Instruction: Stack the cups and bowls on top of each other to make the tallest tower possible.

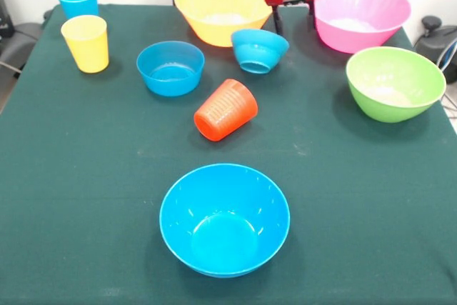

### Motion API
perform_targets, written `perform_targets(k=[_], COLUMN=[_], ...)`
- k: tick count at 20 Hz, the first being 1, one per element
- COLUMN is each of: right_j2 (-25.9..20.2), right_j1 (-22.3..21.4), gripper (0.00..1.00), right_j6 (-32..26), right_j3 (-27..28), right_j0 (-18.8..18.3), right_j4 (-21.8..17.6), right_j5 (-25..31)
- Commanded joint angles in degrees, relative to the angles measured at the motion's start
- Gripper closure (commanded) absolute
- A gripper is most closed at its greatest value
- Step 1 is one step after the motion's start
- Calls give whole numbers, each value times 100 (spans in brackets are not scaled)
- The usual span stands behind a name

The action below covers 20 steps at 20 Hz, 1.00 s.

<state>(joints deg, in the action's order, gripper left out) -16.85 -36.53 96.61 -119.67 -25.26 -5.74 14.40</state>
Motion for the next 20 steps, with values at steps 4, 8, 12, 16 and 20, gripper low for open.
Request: perform_targets(k=[4,8,12,16,20], right_j2=[72,292,565,630,540], right_j1=[-458,-287,-175,-150,184], gripper=[0,0,0,0,0], right_j6=[823,942,1028,1163,631], right_j3=[1217,1459,1584,1656,1967], right_j0=[725,939,1184,1277,1328], right_j4=[386,425,420,577,-159], right_j5=[876,812,689,437,-1060])
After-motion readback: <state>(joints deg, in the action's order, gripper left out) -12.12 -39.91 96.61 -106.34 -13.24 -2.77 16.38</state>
